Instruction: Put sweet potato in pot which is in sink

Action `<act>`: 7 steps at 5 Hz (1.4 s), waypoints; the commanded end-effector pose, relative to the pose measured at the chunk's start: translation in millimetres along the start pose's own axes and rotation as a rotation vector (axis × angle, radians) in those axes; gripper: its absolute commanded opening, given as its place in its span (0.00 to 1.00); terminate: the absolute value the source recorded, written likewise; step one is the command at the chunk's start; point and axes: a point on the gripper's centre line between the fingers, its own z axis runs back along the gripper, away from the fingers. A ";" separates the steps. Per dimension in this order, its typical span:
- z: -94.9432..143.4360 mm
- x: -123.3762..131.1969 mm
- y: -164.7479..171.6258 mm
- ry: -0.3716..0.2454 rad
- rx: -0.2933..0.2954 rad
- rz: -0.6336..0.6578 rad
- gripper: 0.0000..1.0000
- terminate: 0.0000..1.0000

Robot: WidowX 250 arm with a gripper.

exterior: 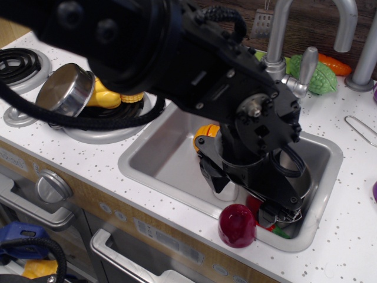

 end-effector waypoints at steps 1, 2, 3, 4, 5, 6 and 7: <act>0.0 0.0 0.0 0.000 0.000 0.000 1.00 0.00; -10.3 0.1 4.4 -0.018 -0.005 0.005 1.00 0.00; -17.1 0.3 8.2 -0.031 -0.036 0.020 1.00 0.00; -25.9 -1.3 9.8 -0.051 -0.037 0.019 1.00 0.00; -33.5 -5.7 8.5 -0.072 -0.039 0.030 1.00 0.00; -44.2 -10.9 7.3 -0.092 -0.011 0.048 1.00 0.00; -52.9 -16.4 7.7 -0.117 -0.008 0.057 1.00 0.00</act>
